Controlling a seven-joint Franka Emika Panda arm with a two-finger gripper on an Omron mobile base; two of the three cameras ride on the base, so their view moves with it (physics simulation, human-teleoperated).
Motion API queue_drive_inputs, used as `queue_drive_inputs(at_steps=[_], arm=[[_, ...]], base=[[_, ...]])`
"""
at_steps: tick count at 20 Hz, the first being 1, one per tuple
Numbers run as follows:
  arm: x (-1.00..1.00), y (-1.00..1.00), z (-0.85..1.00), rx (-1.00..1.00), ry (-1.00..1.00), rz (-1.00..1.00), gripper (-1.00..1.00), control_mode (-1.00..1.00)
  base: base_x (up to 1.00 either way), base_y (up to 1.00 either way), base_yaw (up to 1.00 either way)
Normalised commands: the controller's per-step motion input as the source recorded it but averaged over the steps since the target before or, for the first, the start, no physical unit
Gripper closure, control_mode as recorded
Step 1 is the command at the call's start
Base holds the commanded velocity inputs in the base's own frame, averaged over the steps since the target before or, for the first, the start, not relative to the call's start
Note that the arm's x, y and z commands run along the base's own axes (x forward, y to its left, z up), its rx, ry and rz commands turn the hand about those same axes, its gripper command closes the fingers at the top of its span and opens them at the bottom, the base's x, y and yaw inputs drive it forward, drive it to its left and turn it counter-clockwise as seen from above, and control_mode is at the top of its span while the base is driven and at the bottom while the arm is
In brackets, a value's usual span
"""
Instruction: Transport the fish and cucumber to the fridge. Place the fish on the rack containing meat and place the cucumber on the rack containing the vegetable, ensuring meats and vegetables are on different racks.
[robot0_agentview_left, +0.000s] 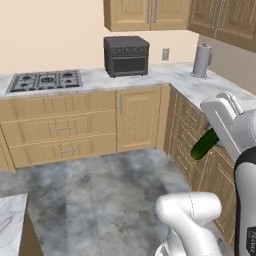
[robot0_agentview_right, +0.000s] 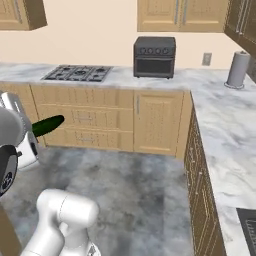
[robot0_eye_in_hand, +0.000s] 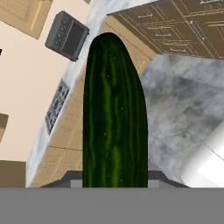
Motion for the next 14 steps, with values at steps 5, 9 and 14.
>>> queue_drive_inputs(at_steps=[5, 9, 14], arm=[[0.0, 0.0, 0.0, 0.0, 0.0, 0.0, 1.0, 1.0], [0.0, 0.0, 0.0, 0.0, 0.0, 0.0, 1.0, 1.0], [0.0, 0.0, 0.0, 0.0, 0.0, 0.0, 1.0, 1.0]], base=[[1.0, -0.2, 0.17], [1.0, -0.17, 0.17], [1.0, -0.08, 0.16]])
